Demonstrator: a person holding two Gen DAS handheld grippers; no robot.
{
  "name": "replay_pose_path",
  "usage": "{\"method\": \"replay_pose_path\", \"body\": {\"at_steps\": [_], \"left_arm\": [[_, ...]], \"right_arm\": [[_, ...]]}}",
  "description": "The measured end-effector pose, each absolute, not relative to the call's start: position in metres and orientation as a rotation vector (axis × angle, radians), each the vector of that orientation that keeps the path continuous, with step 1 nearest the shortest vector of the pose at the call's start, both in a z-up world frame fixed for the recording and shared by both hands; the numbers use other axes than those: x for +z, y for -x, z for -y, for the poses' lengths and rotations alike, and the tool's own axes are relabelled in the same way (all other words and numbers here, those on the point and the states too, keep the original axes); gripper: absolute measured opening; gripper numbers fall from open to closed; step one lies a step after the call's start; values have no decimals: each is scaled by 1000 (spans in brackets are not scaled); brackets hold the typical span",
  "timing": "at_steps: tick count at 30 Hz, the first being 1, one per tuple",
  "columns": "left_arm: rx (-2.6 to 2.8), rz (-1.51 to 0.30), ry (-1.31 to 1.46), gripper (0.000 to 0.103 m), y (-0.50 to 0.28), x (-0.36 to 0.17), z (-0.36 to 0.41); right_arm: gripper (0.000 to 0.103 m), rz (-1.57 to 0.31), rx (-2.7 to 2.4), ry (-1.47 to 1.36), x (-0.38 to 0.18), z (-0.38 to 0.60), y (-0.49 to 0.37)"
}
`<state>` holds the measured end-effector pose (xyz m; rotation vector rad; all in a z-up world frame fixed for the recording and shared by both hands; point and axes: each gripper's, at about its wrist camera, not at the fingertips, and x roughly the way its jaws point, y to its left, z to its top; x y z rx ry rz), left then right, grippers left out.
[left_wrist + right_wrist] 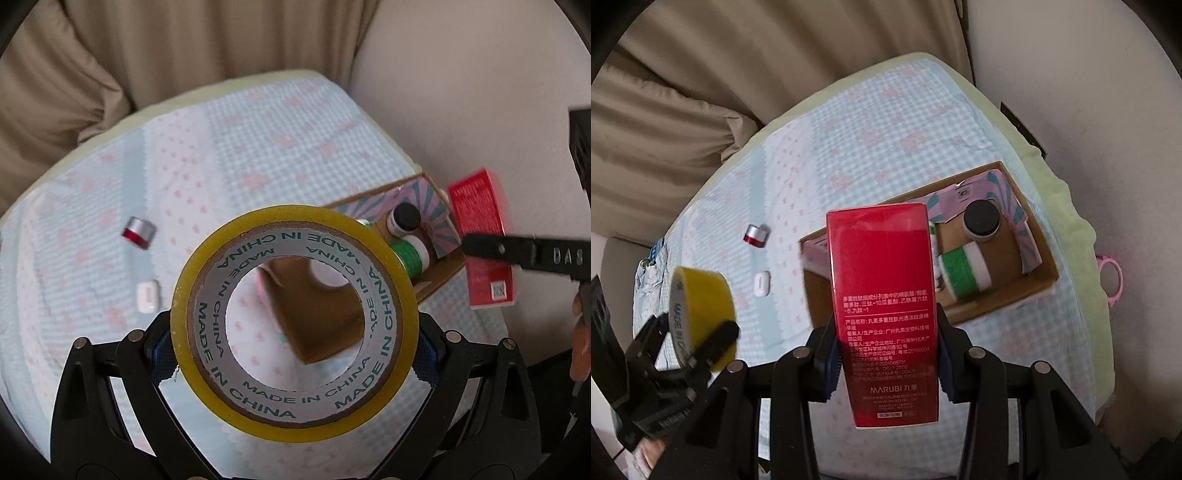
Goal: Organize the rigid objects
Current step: 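Carry the tape roll and red box into the cardboard box and open both tools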
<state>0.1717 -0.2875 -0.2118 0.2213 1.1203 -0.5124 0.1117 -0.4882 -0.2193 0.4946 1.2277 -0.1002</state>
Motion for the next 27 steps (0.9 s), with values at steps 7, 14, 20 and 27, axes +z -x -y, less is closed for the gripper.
{"method": "replay_pose_path", "body": {"at_steps": [7,14,20,27], "left_arm": [[-547,-1237,-330,97,-183,-267,340],[-513,-1304,-433,96,-207,-330,361],[-526,-1306,-505,97,-211,-350,366],[-570,-1281,-553,97,-206,-354,372]], "right_arm": [[39,-1297,-89,-608,-272,524,-152],[39,-1360,-81,-698,-323,541,-173],[39,-1405,-64,-750,-352,547,-186],[41,-1431,-66,-822,-361,549,-185]]}}
